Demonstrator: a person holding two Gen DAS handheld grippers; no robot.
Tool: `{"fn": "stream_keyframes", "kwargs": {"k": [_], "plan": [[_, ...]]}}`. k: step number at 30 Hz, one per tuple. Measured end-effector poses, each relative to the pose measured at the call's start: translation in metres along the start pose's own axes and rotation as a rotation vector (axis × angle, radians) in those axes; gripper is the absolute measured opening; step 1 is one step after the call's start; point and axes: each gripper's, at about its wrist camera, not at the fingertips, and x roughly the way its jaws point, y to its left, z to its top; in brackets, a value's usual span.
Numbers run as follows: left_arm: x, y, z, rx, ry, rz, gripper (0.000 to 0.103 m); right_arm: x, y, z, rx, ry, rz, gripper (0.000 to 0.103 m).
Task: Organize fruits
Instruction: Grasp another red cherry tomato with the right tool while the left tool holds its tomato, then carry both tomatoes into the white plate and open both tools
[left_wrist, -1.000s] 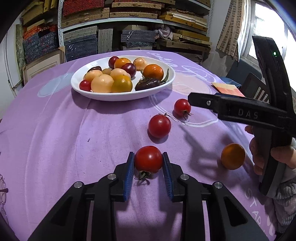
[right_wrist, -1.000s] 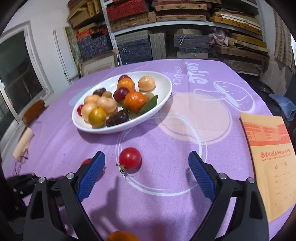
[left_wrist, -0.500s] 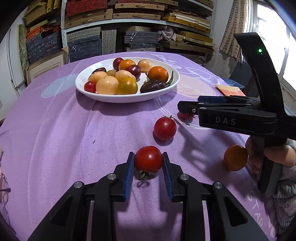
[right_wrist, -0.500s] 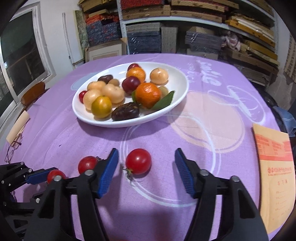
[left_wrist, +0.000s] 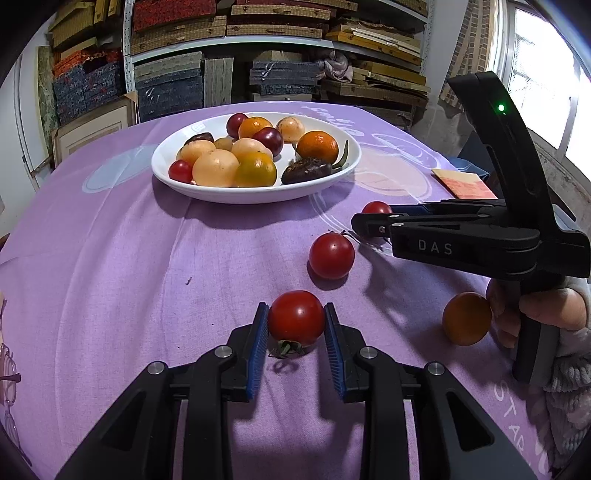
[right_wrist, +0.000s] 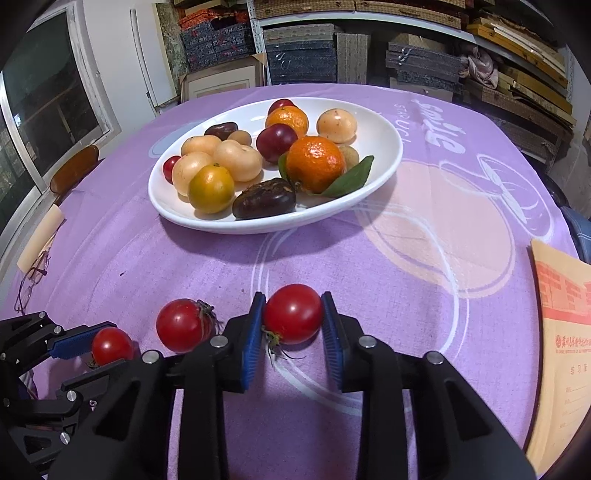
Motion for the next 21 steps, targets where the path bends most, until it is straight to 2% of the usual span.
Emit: {"fn": "stream_keyframes", "kwargs": {"k": [6,10,15,21], "plan": [[-0.002,0.006,0.004,-0.015,-0.015,0.011,0.030,-0.013,0.000,0.000,0.005,-0.045,0.001,0.030],[-0.005,0.020,0.018,-0.055,-0.045,0.038,0.030,-0.029,-0.004,0.003,0.026,-0.094,0.004,0.030],[-0.006,0.040,0.059,-0.082,-0.076,0.087,0.030,-0.046,-0.007,0.024,0.035,-0.139,-0.019,0.030],[0.005,0.049,0.124,-0.091,-0.139,0.139,0.030,-0.041,-0.001,0.085,0.017,-0.180,-0.056,0.030]]}}
